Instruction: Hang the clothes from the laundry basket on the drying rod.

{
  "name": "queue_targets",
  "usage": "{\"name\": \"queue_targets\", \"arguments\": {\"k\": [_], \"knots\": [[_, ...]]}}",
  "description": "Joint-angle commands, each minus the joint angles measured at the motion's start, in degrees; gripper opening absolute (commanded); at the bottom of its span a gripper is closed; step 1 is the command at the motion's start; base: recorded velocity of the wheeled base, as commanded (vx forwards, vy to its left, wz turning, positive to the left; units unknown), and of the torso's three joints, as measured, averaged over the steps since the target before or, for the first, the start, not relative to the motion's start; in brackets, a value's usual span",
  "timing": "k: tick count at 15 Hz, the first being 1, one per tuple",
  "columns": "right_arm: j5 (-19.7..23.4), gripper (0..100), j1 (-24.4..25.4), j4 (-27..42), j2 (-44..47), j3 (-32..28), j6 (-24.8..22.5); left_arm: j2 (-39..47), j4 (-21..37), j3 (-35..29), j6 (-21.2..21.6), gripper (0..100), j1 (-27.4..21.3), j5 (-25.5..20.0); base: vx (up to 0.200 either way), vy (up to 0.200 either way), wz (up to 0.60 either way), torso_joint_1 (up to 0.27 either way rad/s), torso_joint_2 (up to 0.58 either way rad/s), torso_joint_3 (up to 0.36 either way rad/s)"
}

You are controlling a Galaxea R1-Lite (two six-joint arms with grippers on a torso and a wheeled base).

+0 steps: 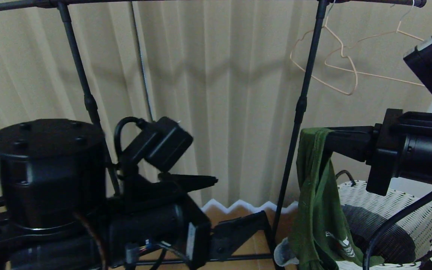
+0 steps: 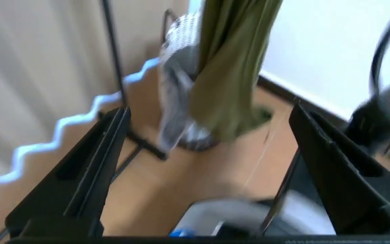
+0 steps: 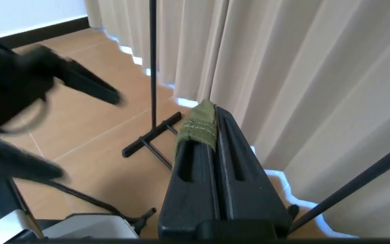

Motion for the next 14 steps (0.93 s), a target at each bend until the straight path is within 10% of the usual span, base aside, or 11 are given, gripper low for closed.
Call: {"name": "queue_targets", "arguments": {"k": [1, 14], "knots": [[0.02, 0, 0.03, 0.03, -0.49, 0.31, -0.04, 10.64, -0.49, -8.35, -3.51, 100, -4.62, 3.37, 0.0, 0.0, 0.0, 0.0, 0.0, 0.0], [-0.07, 0, -0.06, -0.41, -1.02, 0.49, -0.04, 22.85, -8.4, -15.47, -9.05, 100, -4.36, 12.86, 0.0, 0.0, 0.0, 0.0, 0.0, 0.0]]}}
